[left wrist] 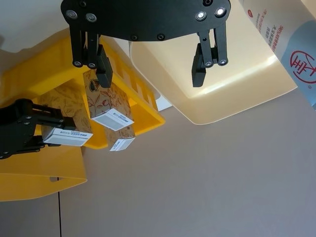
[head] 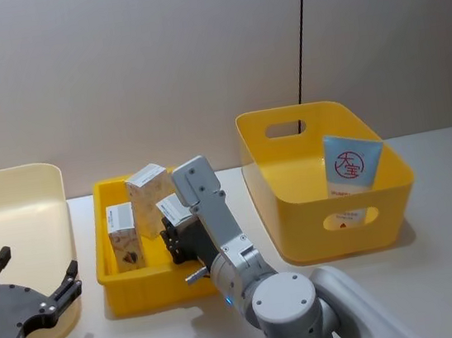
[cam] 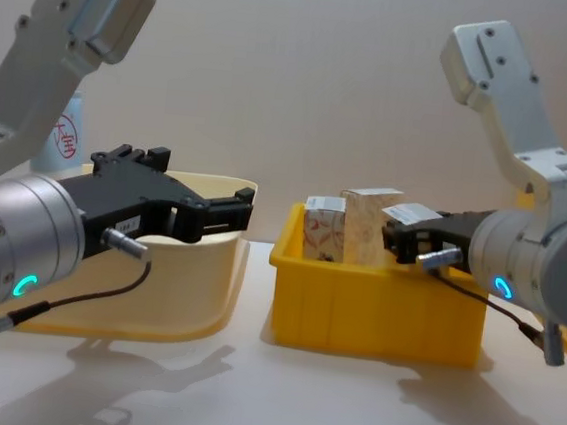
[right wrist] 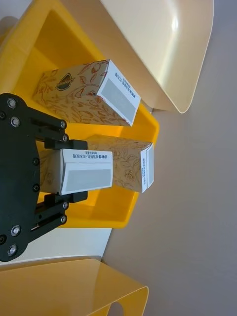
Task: Bimanual collaborative sorting of washing and personal care products
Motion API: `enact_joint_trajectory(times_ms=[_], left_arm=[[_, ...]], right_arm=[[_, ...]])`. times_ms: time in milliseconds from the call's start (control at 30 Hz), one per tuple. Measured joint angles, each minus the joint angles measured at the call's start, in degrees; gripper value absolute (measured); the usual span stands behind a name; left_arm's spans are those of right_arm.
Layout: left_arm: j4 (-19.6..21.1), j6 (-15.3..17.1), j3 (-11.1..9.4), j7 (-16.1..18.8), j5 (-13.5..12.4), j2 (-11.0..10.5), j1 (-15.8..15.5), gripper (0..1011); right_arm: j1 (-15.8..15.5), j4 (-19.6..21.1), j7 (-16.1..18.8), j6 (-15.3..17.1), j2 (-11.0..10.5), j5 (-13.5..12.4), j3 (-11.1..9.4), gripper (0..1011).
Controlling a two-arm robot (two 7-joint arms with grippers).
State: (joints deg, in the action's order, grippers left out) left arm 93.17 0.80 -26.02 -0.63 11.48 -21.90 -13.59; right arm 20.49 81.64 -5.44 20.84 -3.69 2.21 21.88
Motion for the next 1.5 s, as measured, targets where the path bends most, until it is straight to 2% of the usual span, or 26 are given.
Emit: enact_joint_trajectory(times_ms=[67,367,533,1033,1500], left_arm=[[0.0,0.0,0.0,0.0,0.0,0.0,0.0,1003],[0.0,0.0,0.0,0.0,0.0,0.0,0.0,1003],[0.0,0.0,0.0,0.0,0.0,0.0,0.0,1003],[0.0,0.0,0.0,0.0,0.0,0.0,0.0,1003],[0.0,0.0,0.0,0.0,0.0,0.0,0.0,1003]], right_arm=[[0.06,-0.06,-0.02,0.01,0.02,0.03,0.02,450],[0.08,-0.13,-0.02,-0.08,0.06,0.14,-0.05,450],[-0.21,0.18,-0.01,-1.41,-0.07,0.22,-0.28,450],[-1.54,2.47,0.0,-10.99,-1.3,0.64,-1.71,450],[-2.81,5.75,-0.3,-21.86,-2.82,0.7,-4.5,450]])
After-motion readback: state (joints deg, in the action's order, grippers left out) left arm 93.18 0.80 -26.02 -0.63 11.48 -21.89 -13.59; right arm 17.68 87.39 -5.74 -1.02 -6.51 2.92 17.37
